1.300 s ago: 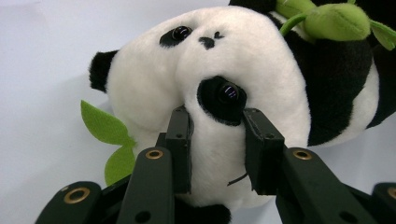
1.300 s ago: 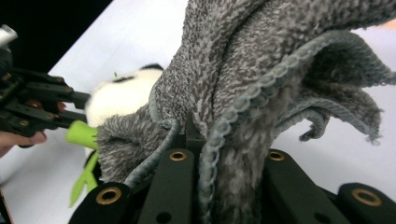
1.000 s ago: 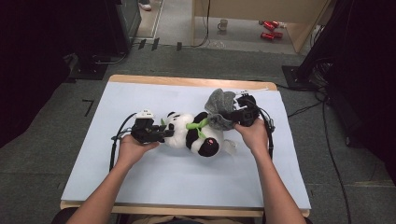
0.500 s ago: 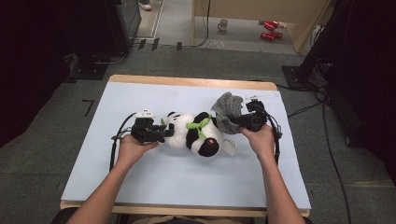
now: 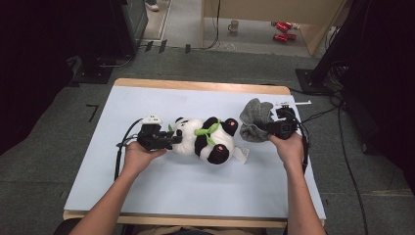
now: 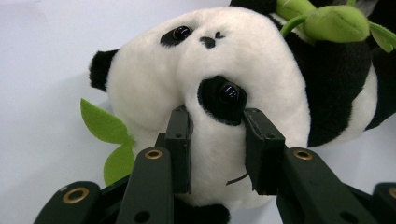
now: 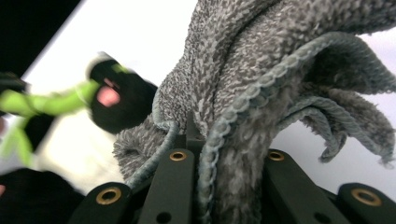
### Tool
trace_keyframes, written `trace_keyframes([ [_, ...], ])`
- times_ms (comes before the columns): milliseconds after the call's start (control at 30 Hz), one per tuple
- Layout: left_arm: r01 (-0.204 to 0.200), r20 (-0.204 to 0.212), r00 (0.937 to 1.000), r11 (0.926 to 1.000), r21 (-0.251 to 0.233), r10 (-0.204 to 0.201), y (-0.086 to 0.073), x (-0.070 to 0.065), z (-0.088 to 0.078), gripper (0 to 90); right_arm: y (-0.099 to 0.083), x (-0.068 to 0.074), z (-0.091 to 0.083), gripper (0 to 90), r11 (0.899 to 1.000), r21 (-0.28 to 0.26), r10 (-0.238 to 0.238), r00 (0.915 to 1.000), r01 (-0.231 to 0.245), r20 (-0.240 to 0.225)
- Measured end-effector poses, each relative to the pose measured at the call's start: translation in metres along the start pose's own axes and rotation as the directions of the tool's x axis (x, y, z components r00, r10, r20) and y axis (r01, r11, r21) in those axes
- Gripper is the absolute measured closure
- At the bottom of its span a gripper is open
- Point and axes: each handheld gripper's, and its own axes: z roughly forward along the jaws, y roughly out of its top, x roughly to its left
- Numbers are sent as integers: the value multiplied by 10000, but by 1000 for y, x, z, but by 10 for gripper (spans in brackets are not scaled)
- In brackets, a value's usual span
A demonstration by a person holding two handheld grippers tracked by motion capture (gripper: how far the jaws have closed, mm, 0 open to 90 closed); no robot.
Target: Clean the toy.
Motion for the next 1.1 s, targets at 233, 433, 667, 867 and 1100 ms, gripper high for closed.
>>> trace_keyframes([
  [233,-195,-364,9991,9998,-13,194,-2,-8,-2,668,18,29,-12,818,9965,-559,-646,9965,617,-525],
  [433,-370,-634,9973,9993,46,372,-4,-15,-6,683,30,57,1,817,9915,-688,-1175,9862,1100,-1163],
  [667,-246,-667,9975,9997,36,247,-5,-16,-8,696,29,70,33,818,9905,-44,-1365,9801,1373,-1441],
  [867,45,-585,9983,9999,-98,-51,-3,-12,-3,695,17,57,46,817,9911,208,-1282,9854,1313,-1123],
  [1100,270,-387,9989,9996,-118,-274,4,-4,1,693,6,41,40,817,9957,109,-902,9919,916,-898],
])
